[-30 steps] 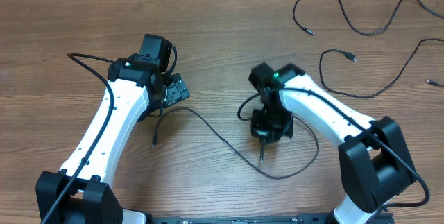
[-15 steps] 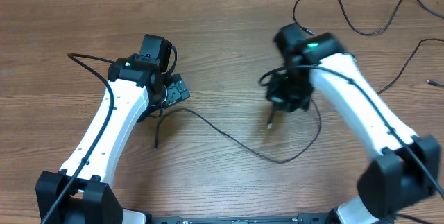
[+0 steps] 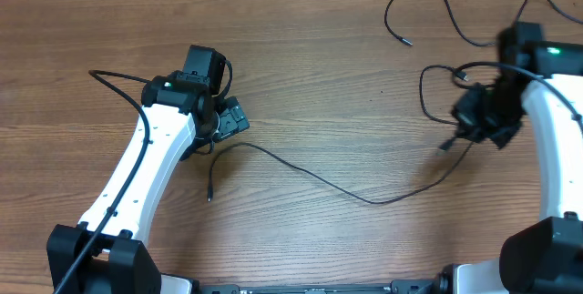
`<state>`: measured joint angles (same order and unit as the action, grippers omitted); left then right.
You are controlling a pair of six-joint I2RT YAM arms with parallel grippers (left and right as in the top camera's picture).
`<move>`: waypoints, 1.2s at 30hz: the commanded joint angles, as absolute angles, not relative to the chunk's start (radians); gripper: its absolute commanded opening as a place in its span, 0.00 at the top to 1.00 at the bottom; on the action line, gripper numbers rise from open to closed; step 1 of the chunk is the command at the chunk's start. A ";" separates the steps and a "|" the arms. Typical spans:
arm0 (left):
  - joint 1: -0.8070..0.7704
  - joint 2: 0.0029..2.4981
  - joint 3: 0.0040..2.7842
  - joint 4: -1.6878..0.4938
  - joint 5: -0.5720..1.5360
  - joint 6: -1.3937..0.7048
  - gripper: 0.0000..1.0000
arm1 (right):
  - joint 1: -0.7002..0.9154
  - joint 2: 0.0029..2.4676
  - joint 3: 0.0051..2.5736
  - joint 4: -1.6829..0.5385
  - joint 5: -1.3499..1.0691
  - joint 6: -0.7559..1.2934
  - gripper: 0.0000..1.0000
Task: Untangle cables
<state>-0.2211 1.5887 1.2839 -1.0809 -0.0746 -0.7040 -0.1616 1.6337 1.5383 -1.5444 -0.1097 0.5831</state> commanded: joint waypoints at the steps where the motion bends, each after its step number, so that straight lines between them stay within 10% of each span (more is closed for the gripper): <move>1: -0.224 1.597 1.280 -1.081 -0.069 -0.714 0.00 | -0.251 1.604 1.567 -1.554 -0.078 0.547 0.97; 36: -0.224 1.599 1.276 -1.073 -0.070 -0.714 0.00 | -0.796 1.589 1.854 -1.227 -0.034 0.515 0.96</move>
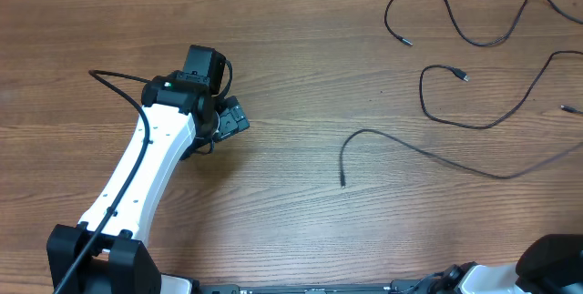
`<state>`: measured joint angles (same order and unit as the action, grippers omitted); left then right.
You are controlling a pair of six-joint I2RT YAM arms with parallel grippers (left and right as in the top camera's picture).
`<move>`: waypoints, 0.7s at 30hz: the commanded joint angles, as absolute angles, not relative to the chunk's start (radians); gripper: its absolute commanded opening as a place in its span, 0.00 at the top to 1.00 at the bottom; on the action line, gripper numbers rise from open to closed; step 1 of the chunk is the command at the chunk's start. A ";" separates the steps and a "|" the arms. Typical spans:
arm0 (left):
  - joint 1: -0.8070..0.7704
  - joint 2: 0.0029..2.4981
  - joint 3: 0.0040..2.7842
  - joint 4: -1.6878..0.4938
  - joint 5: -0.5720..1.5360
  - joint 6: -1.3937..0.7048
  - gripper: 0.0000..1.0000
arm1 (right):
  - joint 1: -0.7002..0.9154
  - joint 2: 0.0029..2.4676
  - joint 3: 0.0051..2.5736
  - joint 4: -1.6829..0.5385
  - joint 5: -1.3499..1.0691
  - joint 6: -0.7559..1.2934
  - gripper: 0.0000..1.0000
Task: Untangle cables
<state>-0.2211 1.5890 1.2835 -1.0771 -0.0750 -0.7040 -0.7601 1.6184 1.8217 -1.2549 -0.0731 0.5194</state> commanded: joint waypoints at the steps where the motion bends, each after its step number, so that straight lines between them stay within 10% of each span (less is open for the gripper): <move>1: -0.224 1.599 1.276 -1.072 -0.070 -0.714 0.00 | -0.809 1.589 1.854 -1.211 -0.029 0.515 0.96; 21: -0.224 1.599 1.212 -1.042 -0.070 -0.714 0.01 | -0.854 1.636 1.853 -0.867 0.142 0.514 0.96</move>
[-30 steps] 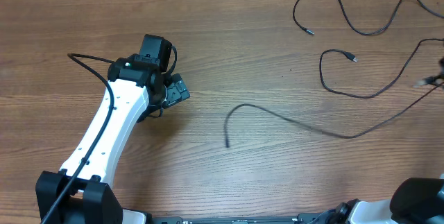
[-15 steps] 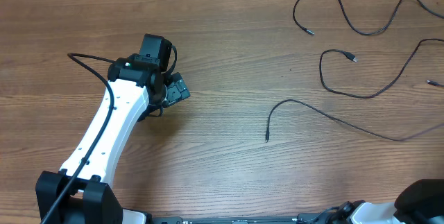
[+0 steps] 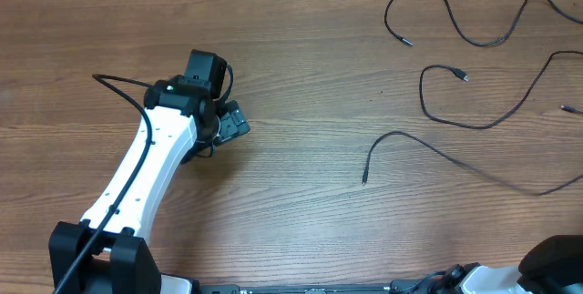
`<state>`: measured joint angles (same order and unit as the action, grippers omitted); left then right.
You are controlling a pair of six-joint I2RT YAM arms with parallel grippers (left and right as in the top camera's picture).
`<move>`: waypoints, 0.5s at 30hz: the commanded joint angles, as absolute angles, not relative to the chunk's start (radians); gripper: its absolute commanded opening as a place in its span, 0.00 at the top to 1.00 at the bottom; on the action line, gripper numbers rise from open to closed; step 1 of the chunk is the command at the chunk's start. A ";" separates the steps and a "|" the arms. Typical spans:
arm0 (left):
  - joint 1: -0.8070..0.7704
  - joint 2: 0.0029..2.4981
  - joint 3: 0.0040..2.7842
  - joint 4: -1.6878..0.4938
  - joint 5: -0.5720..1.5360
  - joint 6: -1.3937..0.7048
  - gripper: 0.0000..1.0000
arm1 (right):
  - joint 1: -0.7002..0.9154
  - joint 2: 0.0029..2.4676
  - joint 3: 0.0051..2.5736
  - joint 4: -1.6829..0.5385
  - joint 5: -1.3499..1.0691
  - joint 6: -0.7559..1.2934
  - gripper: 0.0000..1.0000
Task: Untangle cables
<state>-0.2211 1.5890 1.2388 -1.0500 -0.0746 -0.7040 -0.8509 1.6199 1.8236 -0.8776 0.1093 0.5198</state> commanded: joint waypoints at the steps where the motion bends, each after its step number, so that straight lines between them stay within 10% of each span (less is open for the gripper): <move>1: -0.224 1.599 1.206 -1.039 -0.070 -0.714 0.00 | -0.854 1.639 1.853 -0.865 0.155 0.514 0.96; 7: -0.223 1.599 1.201 -1.000 -0.069 -0.714 0.00 | -0.853 1.646 1.853 -0.925 0.155 0.527 0.94; 13: -0.223 1.599 1.201 -0.966 -0.025 -0.714 0.01 | -0.847 1.646 1.853 -1.052 0.051 0.526 0.44; 15: -0.223 1.599 1.201 -0.968 -0.026 -0.713 0.00 | -0.847 1.646 1.853 -1.114 -0.002 0.526 0.41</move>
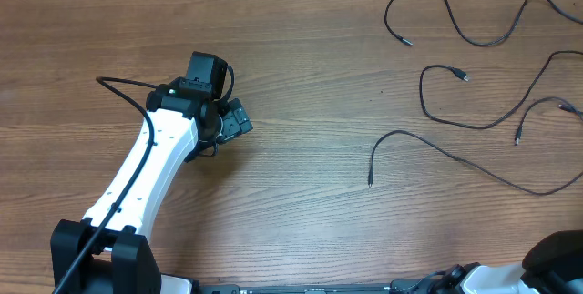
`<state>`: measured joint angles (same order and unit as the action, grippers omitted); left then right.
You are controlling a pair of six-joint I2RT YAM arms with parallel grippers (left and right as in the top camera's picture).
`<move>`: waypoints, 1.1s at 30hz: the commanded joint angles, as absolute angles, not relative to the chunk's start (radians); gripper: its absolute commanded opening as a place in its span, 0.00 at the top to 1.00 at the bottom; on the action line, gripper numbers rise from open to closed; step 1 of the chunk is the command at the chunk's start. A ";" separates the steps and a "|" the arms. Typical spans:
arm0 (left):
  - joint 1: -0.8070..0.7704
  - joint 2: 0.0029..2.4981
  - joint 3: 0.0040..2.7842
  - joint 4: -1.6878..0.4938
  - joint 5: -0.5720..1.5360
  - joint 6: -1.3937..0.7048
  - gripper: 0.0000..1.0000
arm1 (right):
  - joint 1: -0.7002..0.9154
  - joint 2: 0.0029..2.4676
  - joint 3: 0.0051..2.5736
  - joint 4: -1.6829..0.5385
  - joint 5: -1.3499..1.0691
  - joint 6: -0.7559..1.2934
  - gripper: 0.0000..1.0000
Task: Untangle cables
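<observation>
Three black cables lie on the right half of the wooden table. The top cable [455, 23] loops from a plug near the middle back toward the right edge. Below it the second cable [474, 126] curls from its plug and runs off right. The third, long cable [428, 147] has a free end near the table's middle and sweeps to the right edge; another loose end [517, 139] lies close above it. My left gripper [237, 119] hovers far left, away from every cable, with its jaws too dark to read. My right gripper is out of view.
The left arm [146, 167] reaches diagonally from the front left corner, its own black lead arching off to the left. Only the dark base of the right arm [557, 259] shows at the front right corner.
The long cable's free end has slid slightly further right. A loose cable end with a bend now lies near the right edge, where only a short tip showed before. The left arm barely shifted.
At first my right gripper was low over the cables at the right, and the long cable stretched across to just below my left gripper. Then the right arm was gone from view and that cable's end lay mid-table. It has since crept rightward, all three cables lying apart.
</observation>
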<state>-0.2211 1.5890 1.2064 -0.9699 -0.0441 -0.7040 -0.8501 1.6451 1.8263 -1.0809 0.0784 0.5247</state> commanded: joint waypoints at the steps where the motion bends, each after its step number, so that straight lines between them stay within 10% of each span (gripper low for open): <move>1: -0.223 1.599 1.201 -0.968 -0.025 -0.711 0.00 | -0.846 1.646 1.853 -1.156 -0.037 0.526 0.41; 16: -0.223 1.599 1.201 -0.961 -0.025 -0.712 0.00 | -0.737 1.646 1.834 -1.663 -0.368 0.259 0.33; 33: -0.223 1.599 1.201 -0.975 0.027 -0.711 0.01 | -0.226 1.646 1.446 -1.361 -0.321 0.455 0.34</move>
<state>-0.2211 1.5890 1.2045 -0.9691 0.0174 -0.7040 -0.2798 1.6470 1.4948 -1.3956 -0.3527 0.3626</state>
